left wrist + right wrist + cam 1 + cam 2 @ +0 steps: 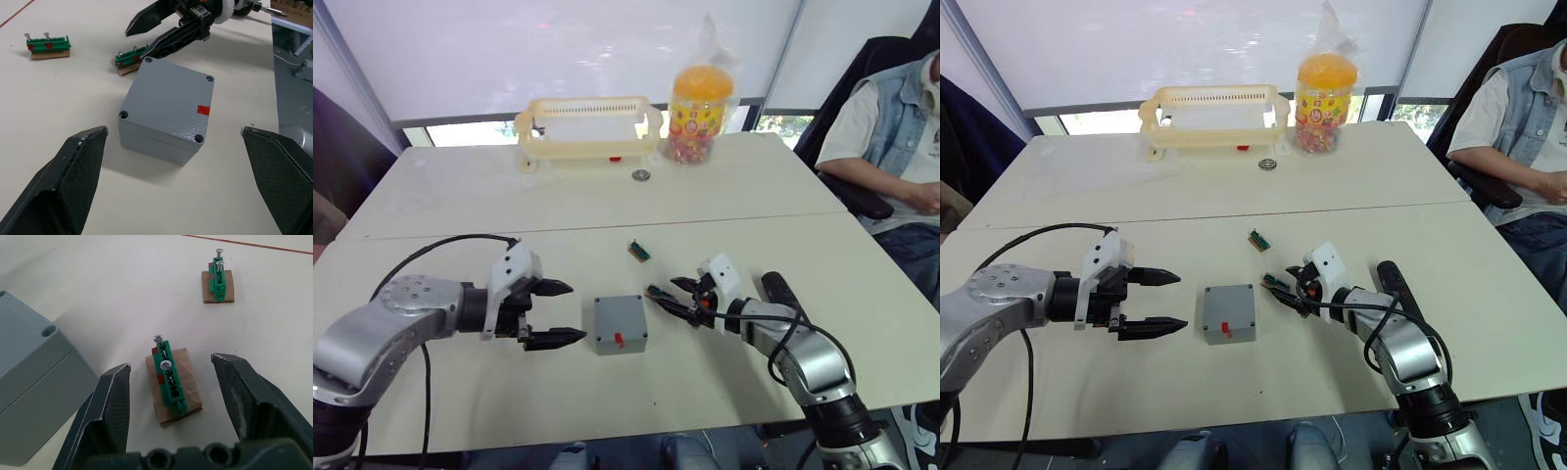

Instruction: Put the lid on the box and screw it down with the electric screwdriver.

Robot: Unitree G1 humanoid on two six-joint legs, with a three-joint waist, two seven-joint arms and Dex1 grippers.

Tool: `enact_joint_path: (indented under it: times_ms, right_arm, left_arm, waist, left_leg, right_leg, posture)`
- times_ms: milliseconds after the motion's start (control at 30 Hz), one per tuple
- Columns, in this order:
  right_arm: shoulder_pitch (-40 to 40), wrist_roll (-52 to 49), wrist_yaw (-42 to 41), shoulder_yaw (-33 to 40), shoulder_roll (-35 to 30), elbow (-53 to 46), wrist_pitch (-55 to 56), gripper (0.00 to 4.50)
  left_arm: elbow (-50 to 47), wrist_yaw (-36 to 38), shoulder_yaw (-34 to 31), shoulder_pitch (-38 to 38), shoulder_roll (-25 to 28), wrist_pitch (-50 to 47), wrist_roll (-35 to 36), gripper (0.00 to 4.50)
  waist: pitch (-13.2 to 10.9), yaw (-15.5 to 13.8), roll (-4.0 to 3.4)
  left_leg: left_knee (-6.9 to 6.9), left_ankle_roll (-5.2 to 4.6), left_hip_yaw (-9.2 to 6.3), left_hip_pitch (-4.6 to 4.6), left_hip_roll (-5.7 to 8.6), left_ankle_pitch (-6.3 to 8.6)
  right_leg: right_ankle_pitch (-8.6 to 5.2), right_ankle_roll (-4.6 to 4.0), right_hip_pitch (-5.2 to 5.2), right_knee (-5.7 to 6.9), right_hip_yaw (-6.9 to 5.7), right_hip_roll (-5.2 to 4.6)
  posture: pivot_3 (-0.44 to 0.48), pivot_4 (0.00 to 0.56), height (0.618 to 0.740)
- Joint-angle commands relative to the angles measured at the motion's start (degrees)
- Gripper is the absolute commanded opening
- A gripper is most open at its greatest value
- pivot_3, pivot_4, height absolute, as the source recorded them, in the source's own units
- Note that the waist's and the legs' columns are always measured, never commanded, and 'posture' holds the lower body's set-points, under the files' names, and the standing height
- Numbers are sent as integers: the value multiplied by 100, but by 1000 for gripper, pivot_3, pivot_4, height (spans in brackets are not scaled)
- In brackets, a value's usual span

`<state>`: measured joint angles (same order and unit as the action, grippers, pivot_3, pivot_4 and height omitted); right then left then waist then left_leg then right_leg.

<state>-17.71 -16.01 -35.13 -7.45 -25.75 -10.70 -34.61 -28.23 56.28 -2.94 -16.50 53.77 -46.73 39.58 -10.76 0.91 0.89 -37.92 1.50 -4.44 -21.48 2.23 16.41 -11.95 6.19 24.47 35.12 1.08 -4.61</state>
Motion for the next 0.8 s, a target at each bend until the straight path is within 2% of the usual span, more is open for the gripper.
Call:
enact_joint_path:
  times_ms: [33, 67, 100, 767, 800]
  right_arm:
    - [-89, -37, 13, 93, 62, -132, 70, 1570]
    - [-87, -33, 5, 75, 65, -130, 67, 927]
    - [-86, -27, 2, 60, 70, -126, 66, 514]
    - [3, -11, -87, 14, -3, -178, 53, 514]
    - [2, -8, -85, 13, 2, -178, 55, 248]
  left_arm:
    - [-85, 31, 0, 15, -7, 121, -38, 4500]
    - [-88, 29, -2, 22, -8, 120, -46, 4500]
    - [-90, 27, -5, 28, -11, 119, -51, 4500]
    - [-56, 17, 7, 24, -83, 153, -171, 4500]
    - [-56, 15, 8, 24, -85, 156, -173, 4500]
  waist:
    - [0, 0, 0]
    - [0, 0, 0]
    - [0, -1, 0]
    - [0, -1, 0]
    - [0, 0, 0]
  left_leg:
    - [0, 0, 0, 0, 0, 0]
    - [0, 0, 0, 0, 0, 0]
    - [0, 0, 0, 0, 0, 0]
    - [0, 0, 0, 0, 0, 0]
    - [0, 0, 0, 0, 0, 0]
  right_leg:
    - [0, 0, 0, 0, 0, 0]
    - [0, 0, 0, 0, 0, 0]
    - [0, 0, 0, 0, 0, 0]
    - [0, 0, 0, 0, 0, 0]
    - [0, 0, 0, 0, 0, 0]
  posture:
    - [0, 150, 740]
    - [0, 150, 740]
    - [0, 150, 740]
    - [0, 150, 740]
    - [0, 150, 740]
